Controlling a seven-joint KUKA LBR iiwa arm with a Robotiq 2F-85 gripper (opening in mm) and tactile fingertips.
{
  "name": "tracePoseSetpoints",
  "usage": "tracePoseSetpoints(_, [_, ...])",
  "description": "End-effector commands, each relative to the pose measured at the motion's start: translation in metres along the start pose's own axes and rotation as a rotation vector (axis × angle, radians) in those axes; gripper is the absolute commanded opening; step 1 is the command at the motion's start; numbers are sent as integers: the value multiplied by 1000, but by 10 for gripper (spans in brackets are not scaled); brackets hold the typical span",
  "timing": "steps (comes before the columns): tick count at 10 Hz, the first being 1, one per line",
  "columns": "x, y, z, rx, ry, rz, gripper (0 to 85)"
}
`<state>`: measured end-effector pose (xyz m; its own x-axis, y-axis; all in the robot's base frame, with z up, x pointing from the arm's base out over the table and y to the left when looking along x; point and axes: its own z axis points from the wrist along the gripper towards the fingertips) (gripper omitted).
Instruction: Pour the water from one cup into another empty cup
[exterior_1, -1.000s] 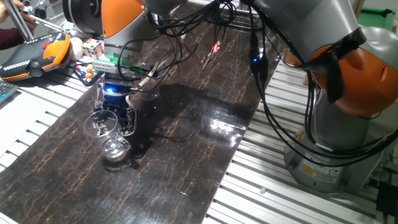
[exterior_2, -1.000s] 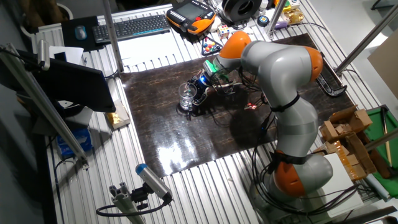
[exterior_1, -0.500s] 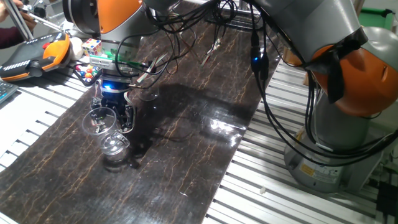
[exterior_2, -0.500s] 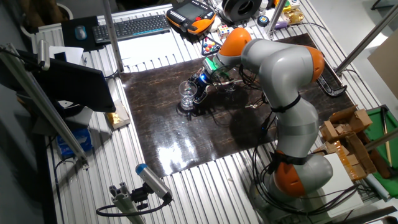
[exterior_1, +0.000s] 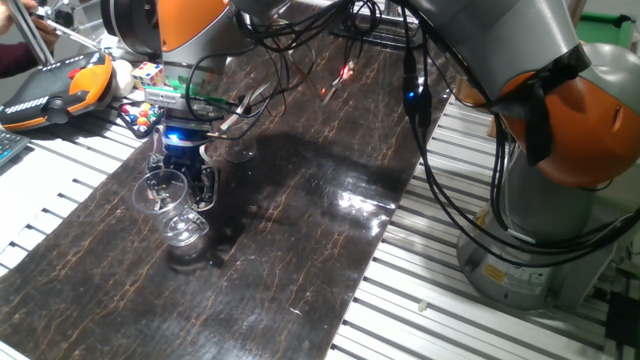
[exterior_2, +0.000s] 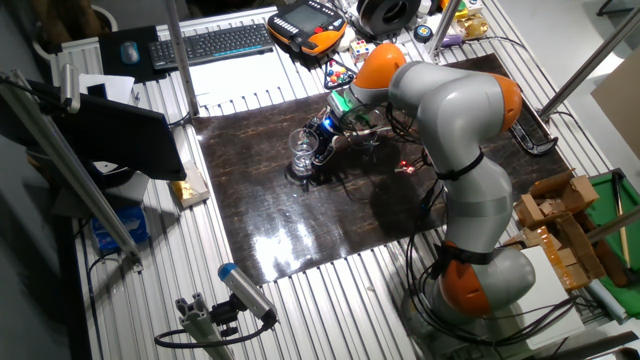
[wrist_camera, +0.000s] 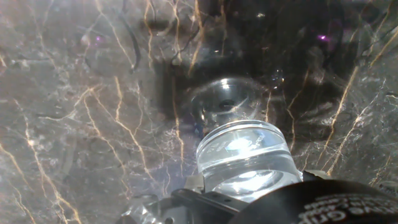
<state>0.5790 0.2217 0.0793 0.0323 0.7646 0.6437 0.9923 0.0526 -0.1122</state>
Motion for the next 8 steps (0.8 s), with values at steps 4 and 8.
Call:
tracePoseSetpoints(4, [-4, 2, -6, 0, 3, -3, 410])
tracePoseSetpoints(8, [-7, 5, -14, 2, 6, -8, 363])
